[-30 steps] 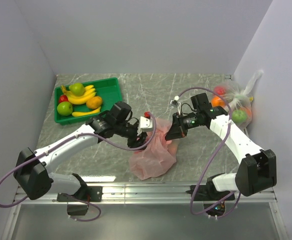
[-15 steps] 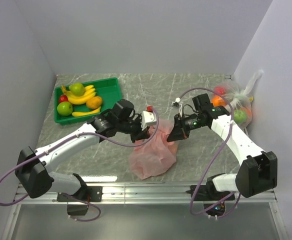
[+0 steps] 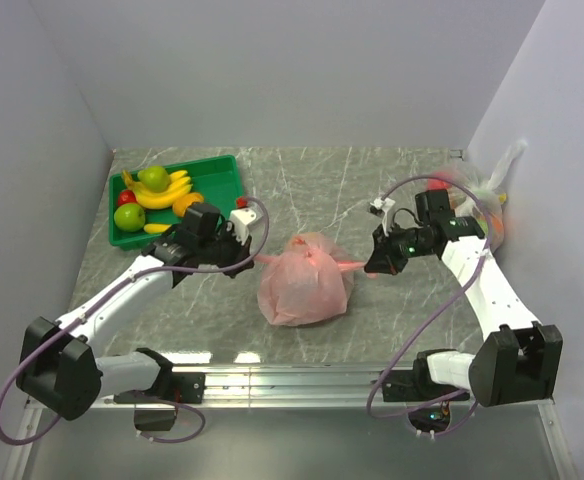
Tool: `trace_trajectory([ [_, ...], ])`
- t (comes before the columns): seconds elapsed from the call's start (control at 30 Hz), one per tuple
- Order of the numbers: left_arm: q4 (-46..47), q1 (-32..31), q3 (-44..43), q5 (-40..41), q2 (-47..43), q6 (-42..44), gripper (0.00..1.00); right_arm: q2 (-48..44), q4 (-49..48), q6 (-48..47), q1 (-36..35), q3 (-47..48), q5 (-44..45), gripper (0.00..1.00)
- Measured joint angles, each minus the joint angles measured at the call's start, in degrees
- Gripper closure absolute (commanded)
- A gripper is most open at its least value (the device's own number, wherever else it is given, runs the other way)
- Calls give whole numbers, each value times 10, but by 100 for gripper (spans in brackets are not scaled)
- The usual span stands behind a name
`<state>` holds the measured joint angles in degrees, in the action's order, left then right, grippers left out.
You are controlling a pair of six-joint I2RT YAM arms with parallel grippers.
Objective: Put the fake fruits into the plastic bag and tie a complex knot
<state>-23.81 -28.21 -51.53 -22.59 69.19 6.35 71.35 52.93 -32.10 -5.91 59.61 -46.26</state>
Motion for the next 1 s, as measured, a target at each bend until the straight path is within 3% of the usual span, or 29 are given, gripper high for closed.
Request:
trace_trajectory([
  [0.33,6,57,49,-28,2,57,100,-1,-38,-65,68,-82,27,100],
  [1.0,24,104,92,-65,49,167,100,39,-94,-113,100,-154,7,100],
])
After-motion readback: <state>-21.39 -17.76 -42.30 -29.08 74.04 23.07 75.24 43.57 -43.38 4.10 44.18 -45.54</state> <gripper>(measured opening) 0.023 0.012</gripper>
